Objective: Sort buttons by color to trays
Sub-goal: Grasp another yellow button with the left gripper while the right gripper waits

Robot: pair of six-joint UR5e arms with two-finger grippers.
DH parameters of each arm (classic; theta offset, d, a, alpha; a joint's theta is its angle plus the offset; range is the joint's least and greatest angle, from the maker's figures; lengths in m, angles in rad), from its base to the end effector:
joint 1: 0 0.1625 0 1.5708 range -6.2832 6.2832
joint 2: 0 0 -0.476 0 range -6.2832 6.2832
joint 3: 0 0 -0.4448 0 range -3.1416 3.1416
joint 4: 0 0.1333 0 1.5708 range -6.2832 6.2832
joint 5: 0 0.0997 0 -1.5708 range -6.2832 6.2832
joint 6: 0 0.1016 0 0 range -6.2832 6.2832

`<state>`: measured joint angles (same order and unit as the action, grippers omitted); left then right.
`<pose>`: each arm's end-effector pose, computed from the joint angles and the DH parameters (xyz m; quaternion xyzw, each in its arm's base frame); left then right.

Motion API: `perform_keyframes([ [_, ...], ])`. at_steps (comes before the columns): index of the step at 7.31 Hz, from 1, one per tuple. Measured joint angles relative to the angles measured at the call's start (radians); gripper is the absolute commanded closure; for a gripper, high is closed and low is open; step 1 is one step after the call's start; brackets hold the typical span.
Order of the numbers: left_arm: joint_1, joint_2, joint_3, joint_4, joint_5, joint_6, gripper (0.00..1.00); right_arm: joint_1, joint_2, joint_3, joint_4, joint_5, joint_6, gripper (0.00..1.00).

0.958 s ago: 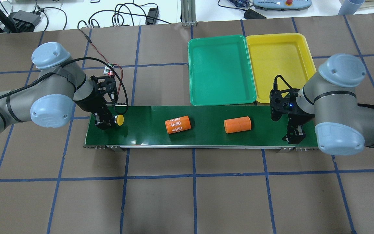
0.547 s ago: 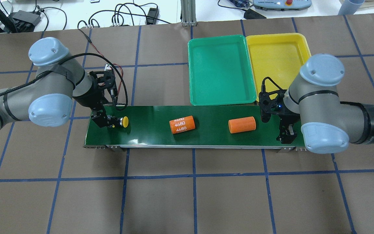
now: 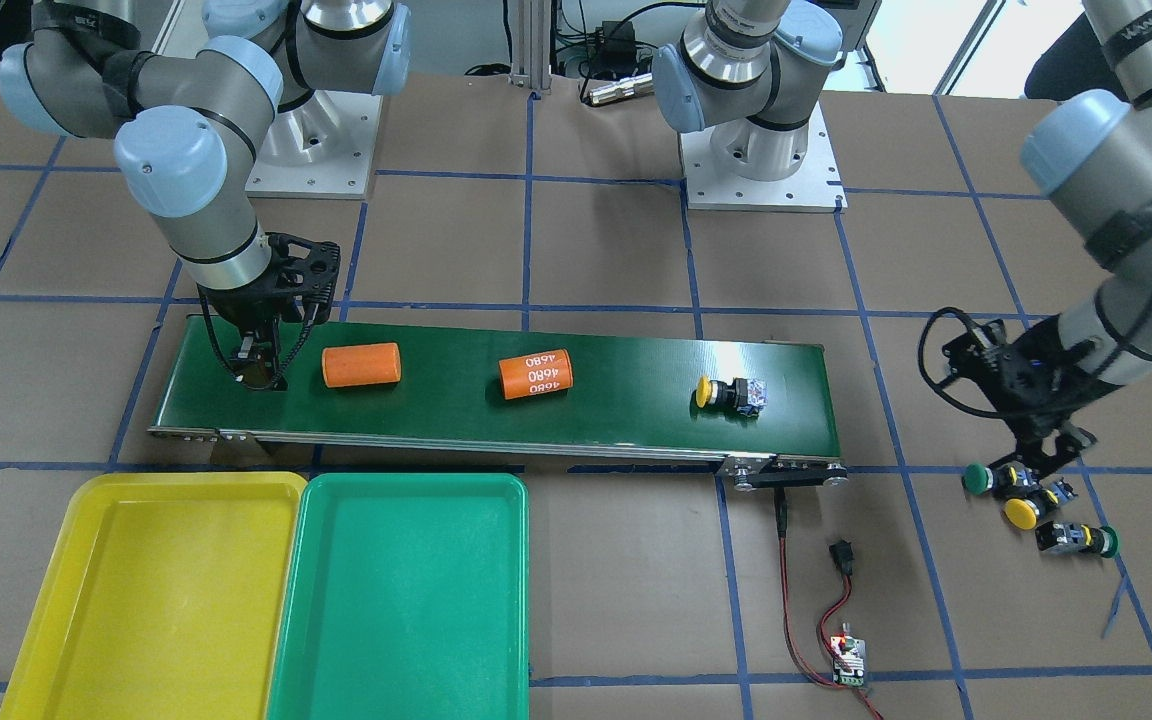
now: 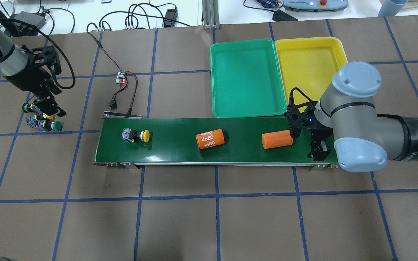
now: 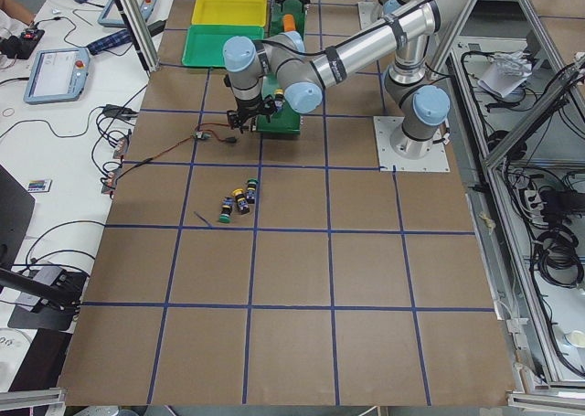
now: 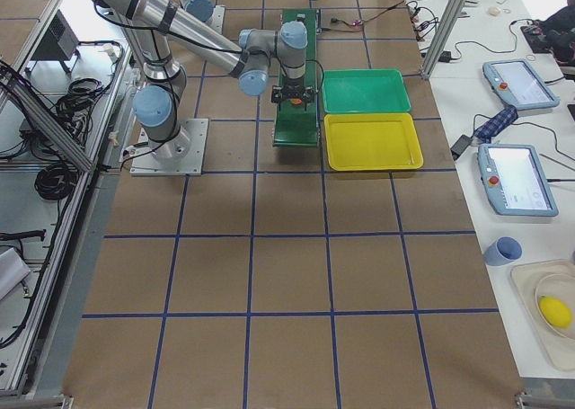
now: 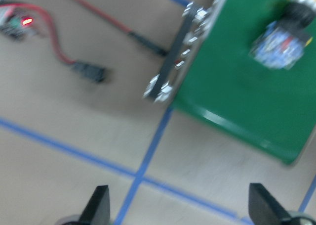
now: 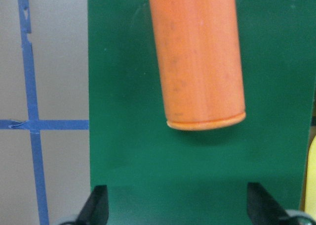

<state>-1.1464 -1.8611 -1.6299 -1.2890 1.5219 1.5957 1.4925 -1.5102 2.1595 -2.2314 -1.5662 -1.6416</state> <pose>0.1403 -0.6463 0.3583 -0.5516 -0.8331 0.0027 0.0416 0.0955 -0.4929 0.2682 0.7044 -0.7097 0.0054 0.0028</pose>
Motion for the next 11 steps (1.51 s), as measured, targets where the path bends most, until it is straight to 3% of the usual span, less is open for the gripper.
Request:
perform_keyframes([
  [2,0.065,-0.132,0.159,0.000,0.043,0.178,0.00,0.000,0.002,-0.001,0.000,0.000,-0.001,0.00],
  [6,0.185,-0.422,0.451,0.045,0.040,0.468,0.00,0.001,0.011,-0.002,-0.002,0.000,0.000,0.00],
  [8,0.181,-0.479,0.476,0.045,0.039,0.590,0.00,0.001,0.011,-0.003,-0.002,0.000,-0.001,0.00],
  [11,0.185,-0.476,0.405,0.040,0.039,0.635,0.00,0.001,0.011,-0.003,-0.002,0.000,-0.001,0.00],
])
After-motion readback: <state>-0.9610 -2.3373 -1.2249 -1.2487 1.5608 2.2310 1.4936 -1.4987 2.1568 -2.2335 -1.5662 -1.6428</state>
